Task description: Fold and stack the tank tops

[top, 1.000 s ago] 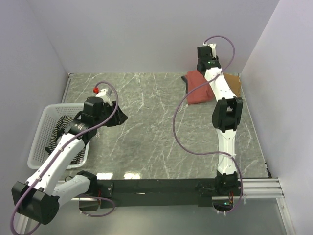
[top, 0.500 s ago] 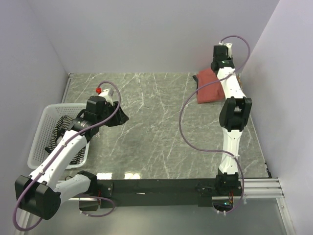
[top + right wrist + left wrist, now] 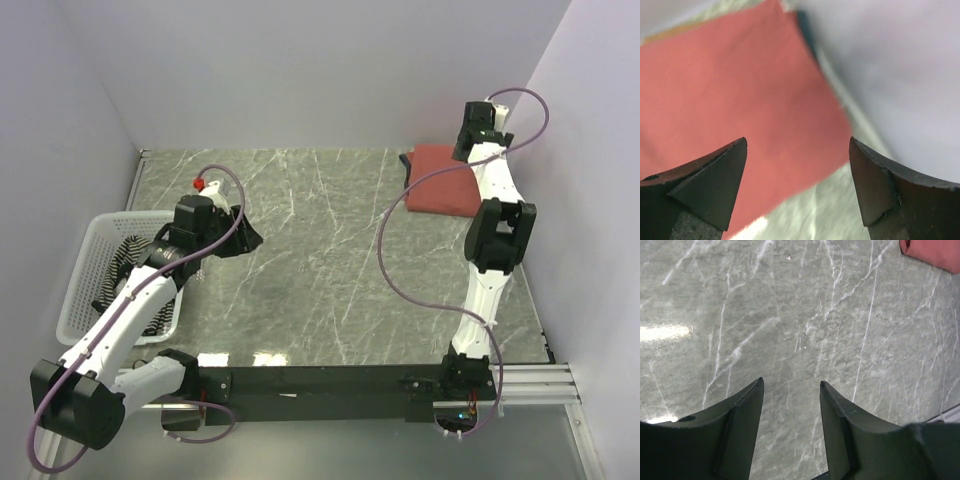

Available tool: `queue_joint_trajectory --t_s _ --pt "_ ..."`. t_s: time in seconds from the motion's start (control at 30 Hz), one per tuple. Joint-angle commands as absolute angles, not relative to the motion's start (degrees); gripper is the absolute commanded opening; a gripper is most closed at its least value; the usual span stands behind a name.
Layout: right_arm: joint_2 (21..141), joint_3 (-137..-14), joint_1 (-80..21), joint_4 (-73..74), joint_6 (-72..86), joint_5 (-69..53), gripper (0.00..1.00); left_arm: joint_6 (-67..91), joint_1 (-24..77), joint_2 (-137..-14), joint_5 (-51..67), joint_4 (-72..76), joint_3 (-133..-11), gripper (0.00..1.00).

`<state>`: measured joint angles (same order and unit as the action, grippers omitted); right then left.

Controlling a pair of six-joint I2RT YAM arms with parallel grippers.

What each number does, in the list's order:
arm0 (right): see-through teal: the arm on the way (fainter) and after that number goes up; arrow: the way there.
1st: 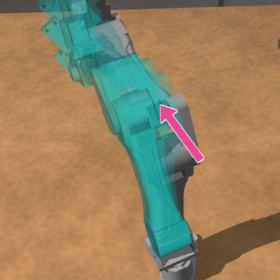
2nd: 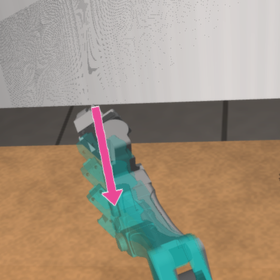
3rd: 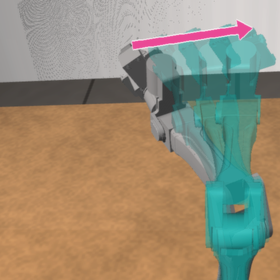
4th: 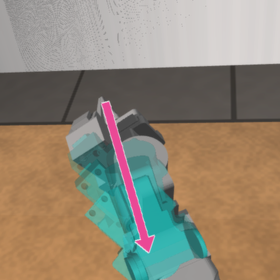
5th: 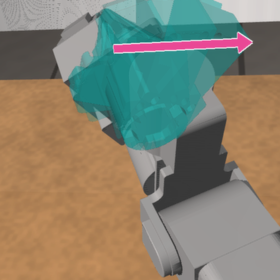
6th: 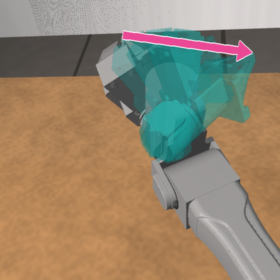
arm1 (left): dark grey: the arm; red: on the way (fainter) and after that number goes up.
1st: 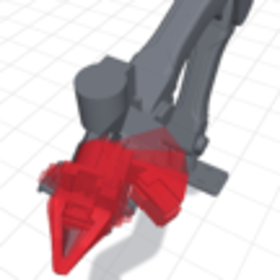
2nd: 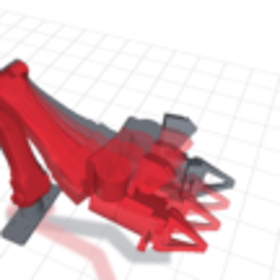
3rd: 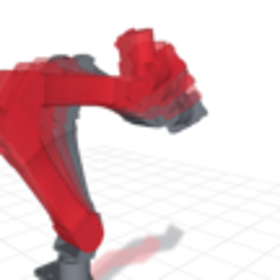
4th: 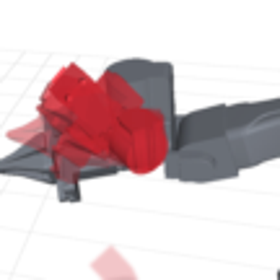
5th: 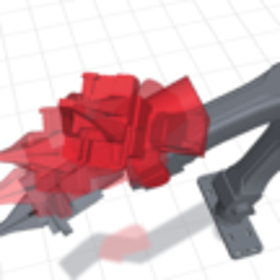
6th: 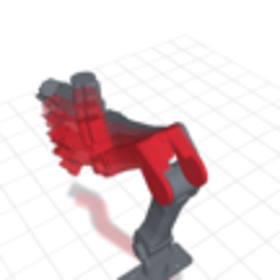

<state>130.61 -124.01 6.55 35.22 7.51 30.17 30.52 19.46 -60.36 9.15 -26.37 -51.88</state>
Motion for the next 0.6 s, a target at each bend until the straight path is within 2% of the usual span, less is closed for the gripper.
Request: queue_joint_trajectory --t_s 0.0,0.1,0.23,0.33,0.4,0.57 --pt "116.16 -115.79 4.75 34.99 17.29 23.40 0.89 29.79 18.37 -58.36 7.91 -24.61 -52.29 0.55" --pt "104.73 -101.02 0.37 29.01 19.95 19.62 0.90 31.72 17.67 -57.66 4.76 -25.13 -52.64 0.56" --pt "91.61 -80.31 -11.05 19.99 22.76 18.11 0.90 39.43 15.66 -57.39 -7.00 -30.65 -55.45 0.58" --pt "84.74 -70.88 -21.50 15.39 25.22 16.08 0.90 46.37 10.67 -57.39 -17.56 -36.97 -58.44 0.58" --pt "82.72 -68.48 -27.73 14.77 27.42 15.30 0.90 49.47 6.53 -58.18 -21.44 -39.45 -59.15 0.59" --pt "82.87 -66.35 -39.45 13.79 28.04 15.29 0.91 55.89 -13.24 -62.57 -20.66 -41.94 -57.93 0.58"
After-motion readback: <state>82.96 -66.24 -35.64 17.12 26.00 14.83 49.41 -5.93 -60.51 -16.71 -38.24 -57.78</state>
